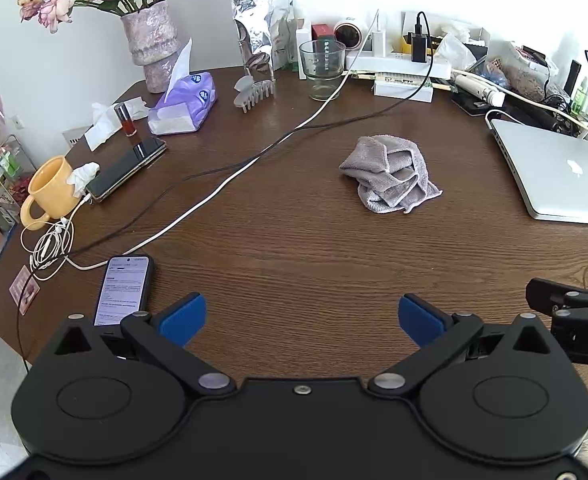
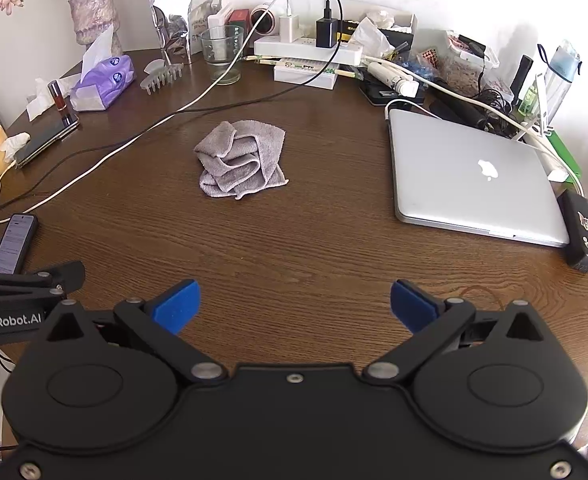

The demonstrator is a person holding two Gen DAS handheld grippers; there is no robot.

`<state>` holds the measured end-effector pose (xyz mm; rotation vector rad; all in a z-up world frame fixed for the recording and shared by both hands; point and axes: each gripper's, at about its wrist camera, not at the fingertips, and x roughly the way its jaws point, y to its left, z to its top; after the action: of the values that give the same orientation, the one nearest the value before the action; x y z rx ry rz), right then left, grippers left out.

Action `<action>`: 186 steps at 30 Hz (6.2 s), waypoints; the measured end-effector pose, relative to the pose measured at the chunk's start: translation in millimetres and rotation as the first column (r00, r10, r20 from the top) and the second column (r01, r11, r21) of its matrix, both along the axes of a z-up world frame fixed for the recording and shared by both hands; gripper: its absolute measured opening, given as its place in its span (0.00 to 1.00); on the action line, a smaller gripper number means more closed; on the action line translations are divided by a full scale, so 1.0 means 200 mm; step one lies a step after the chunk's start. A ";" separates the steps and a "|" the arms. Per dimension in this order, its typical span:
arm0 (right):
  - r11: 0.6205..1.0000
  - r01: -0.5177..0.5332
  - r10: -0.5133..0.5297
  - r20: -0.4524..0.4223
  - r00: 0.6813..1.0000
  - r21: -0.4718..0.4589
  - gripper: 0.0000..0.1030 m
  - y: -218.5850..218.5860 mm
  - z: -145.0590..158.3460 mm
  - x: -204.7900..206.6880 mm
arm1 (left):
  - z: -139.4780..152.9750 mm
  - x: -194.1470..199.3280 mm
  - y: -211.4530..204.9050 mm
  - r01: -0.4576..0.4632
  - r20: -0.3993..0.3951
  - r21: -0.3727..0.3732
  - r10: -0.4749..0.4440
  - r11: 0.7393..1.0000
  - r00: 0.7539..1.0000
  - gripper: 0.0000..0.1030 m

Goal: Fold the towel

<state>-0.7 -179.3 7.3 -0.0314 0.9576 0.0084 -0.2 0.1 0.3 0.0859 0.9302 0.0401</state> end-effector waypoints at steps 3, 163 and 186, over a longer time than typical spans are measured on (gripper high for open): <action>1.000 0.001 -0.001 0.003 1.000 -0.002 0.99 -0.01 0.00 0.00 | 0.01 0.00 0.00 0.008 0.004 0.002 -0.008 1.000 1.000 1.00; 0.964 -0.075 0.108 -0.118 0.987 0.256 0.41 0.02 -0.64 0.90 | -0.53 0.86 -0.04 0.359 -0.016 0.026 -0.359 0.933 0.933 0.99; 0.955 -0.173 0.183 -0.021 0.983 0.242 0.02 -0.11 -0.52 0.94 | -0.47 0.83 -0.02 0.317 0.022 0.026 -0.318 0.948 0.948 0.99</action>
<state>187.7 -201.4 -97.0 0.1058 0.9895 0.2923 165.5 -4.7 -93.3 0.2549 0.8808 -0.2472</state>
